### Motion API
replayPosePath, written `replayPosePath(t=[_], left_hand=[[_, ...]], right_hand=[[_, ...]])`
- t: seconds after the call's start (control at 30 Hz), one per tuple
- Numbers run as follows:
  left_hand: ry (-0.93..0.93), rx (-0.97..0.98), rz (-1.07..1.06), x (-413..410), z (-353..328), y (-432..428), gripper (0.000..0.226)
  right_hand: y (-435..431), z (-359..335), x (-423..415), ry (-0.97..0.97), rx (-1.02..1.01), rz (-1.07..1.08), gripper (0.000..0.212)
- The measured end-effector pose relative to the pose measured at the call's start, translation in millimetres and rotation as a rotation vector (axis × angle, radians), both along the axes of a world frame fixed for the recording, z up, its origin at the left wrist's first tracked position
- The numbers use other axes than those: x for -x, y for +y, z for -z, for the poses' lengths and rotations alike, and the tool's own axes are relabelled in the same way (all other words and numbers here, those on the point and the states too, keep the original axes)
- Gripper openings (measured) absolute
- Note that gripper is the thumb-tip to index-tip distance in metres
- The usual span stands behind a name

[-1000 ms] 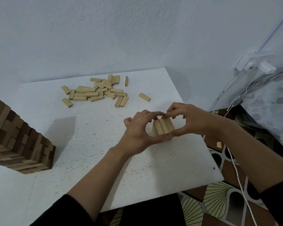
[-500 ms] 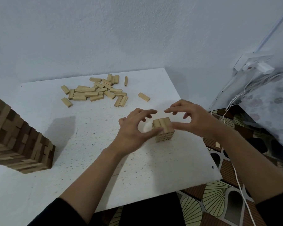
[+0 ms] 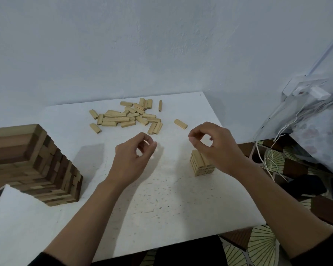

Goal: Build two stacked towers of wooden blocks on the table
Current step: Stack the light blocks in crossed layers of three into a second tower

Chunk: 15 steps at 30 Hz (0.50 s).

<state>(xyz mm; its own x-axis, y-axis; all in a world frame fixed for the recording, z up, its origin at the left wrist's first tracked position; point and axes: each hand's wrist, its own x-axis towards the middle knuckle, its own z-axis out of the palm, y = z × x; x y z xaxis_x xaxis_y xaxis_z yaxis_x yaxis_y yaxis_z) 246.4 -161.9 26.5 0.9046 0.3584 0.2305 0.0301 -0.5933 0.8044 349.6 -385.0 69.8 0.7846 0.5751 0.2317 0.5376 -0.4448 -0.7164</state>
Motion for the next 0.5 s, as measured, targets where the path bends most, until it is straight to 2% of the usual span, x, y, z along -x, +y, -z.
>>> replayPosePath(t=[0.17,0.27,0.33,0.5], left_hand=[[0.091,-0.187,-0.098,-7,23,32,0.004],[0.208,-0.324,-0.014,-25,32,36,0.035],[0.264,-0.428,0.067,-36,35,35,0.046],[0.349,-0.583,0.176,-47,45,35,0.043]], right_hand=[[33,-10,17,-0.109,-0.089,0.043,0.008],[50,-5,19,-0.066,-0.056,0.073,0.007],[63,2,18,-0.042,-0.006,0.089,0.010],[96,14,13,0.018,0.134,0.133,0.032]])
